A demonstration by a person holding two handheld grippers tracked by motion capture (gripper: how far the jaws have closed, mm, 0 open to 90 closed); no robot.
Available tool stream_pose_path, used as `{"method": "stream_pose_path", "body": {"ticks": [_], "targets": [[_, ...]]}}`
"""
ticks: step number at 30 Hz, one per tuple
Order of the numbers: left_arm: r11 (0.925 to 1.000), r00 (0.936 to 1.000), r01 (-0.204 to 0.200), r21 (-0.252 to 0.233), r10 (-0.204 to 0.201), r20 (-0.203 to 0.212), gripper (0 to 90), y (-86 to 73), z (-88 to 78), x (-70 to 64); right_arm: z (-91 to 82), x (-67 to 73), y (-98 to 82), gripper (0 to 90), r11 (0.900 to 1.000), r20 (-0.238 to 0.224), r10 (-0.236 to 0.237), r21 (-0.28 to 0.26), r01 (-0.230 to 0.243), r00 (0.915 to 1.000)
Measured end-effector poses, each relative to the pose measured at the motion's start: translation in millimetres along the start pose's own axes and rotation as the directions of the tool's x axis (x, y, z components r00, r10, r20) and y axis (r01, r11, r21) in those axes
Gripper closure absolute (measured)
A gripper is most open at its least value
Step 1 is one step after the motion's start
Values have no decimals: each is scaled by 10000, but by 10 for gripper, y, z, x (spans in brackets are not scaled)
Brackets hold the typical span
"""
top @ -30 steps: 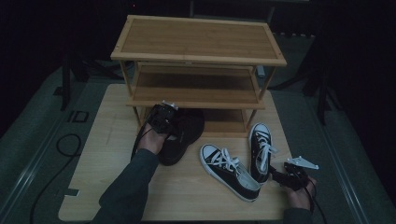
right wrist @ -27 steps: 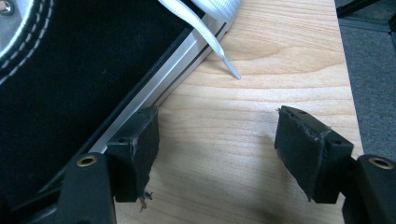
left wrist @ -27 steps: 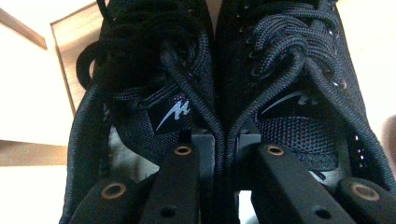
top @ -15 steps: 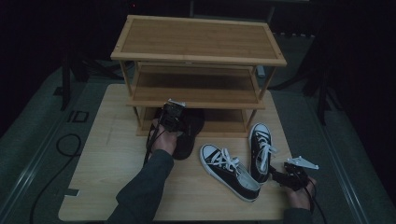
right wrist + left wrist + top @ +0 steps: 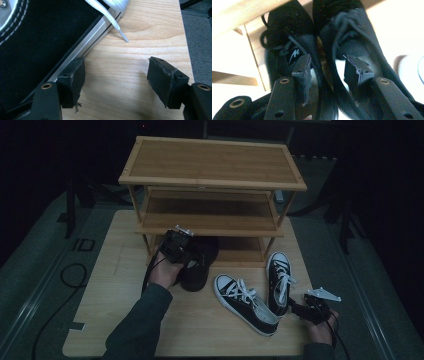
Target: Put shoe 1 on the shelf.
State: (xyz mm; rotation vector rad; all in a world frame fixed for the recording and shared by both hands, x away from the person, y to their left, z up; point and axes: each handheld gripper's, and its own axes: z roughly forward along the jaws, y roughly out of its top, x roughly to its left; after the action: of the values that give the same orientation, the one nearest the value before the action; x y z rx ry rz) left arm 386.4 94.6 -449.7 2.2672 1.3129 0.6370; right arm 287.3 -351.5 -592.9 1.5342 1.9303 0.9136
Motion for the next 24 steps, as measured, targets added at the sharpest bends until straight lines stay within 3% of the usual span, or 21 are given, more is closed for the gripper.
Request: {"method": "stream_pose_path", "body": {"ticks": [4, 6, 7, 10, 11, 12, 13, 16, 24], "targets": [[9986, 9966, -397, -361, 422, 707, 606, -73, -162, 19, 0, 0, 0, 303, 10000, 2, -2, -5, 2, 10000], [9980, 9944, -418, -465, 461, 946, 622, -90, -186, 21, 0, 0, 0, 304, 10000, 1, 0, -4, 0, 10000], [9970, 9906, -398, -668, 481, 1284, 625, -138, -256, 24, 0, 0, 0, 303, 10000, -1, -3, -3, 3, 10000], [9961, 9875, -417, -783, 530, 1488, 630, -176, -305, 32, 0, 1, 0, 304, 10000, 5, -1, -4, 1, 10000], [9952, 9824, -452, -864, 600, 1769, 640, -233, -349, 45, 0, 1, 0, 304, 10000, 5, -2, -2, 2, 10000], [9952, 9824, -452, -864, 600, 1769, 645, -233, -349, 45, 0, 1, 0, 304, 10000, 5, -2, -2, 2, 10000], [9945, 9768, -416, -956, 606, 2052, 669, -302, -389, 59, 0, 0, 0, 304, 10000, 3, -4, 0, 4, 10000], [9931, 9681, -368, -1115, 631, 2424, 702, -414, -436, 67, 0, 0, 0, 304, 10000, 5, -2, -2, 2, 10000], [9928, 9618, -724, -959, 949, 2566, 723, -613, -372, 8, 1, -1, 0, 304, 10000, 12, -33, -15, 33, 10000]]}}
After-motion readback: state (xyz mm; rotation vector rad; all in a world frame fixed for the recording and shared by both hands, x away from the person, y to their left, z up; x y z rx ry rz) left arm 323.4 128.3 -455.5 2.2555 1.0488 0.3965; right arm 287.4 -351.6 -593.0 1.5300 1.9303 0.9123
